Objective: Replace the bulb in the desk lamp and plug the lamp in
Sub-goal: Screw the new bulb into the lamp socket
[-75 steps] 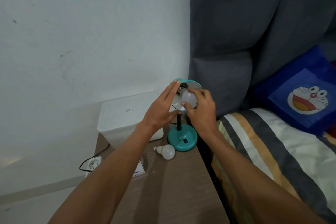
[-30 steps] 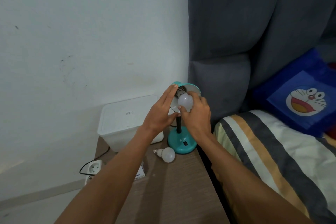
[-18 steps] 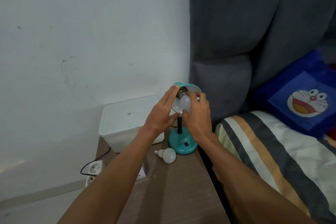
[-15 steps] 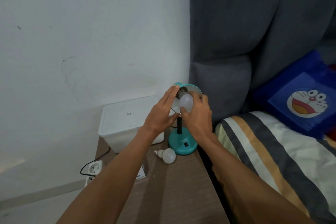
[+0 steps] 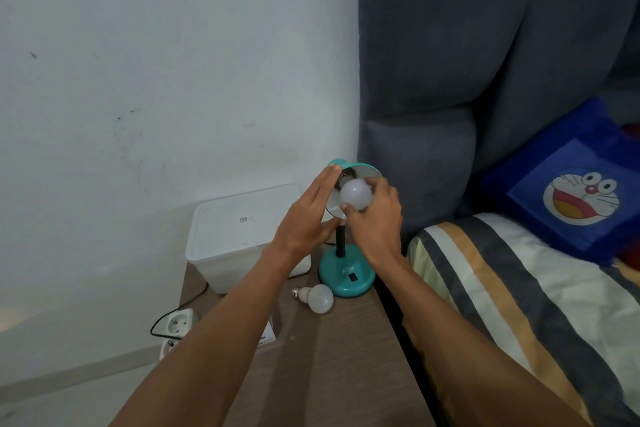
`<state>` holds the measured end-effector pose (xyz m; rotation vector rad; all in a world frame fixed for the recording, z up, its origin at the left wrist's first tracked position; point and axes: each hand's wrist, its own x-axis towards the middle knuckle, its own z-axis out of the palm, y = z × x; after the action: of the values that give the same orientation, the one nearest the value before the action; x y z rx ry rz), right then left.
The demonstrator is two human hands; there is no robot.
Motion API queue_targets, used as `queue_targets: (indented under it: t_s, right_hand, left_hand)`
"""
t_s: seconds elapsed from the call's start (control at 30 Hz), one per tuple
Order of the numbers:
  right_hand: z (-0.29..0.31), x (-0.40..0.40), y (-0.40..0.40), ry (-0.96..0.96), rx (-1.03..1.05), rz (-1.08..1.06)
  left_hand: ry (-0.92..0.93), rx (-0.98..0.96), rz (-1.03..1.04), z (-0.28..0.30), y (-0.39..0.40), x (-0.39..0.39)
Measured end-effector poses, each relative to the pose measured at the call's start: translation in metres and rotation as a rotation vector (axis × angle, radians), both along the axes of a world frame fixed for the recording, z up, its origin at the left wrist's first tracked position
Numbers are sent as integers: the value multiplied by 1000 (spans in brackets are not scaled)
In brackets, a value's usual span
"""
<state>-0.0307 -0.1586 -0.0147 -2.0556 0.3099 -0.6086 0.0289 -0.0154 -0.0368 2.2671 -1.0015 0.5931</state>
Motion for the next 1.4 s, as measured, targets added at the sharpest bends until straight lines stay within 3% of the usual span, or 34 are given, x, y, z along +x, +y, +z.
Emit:
queue_targets:
  t_s: [0.33,0.7,0.97,1.23,1.4]
  right_hand:
    - [3,3,3,-40,18,-84]
    - [-2,3,-3,-32,12,-29]
    - [1,2,3,-101,-87,-31]
    - [-3,3,-3,-53,-57,-11]
    - [1,4,-3,-54,-153,-59]
  left_hand:
    - [-5,12,10,0,1,-1]
    - [-19,20,10,0,2,-1]
    - [-8,15,2,1,1,-3]
    - [-4,24,3,2,5,0]
    - [-10,33,0,3,5,0]
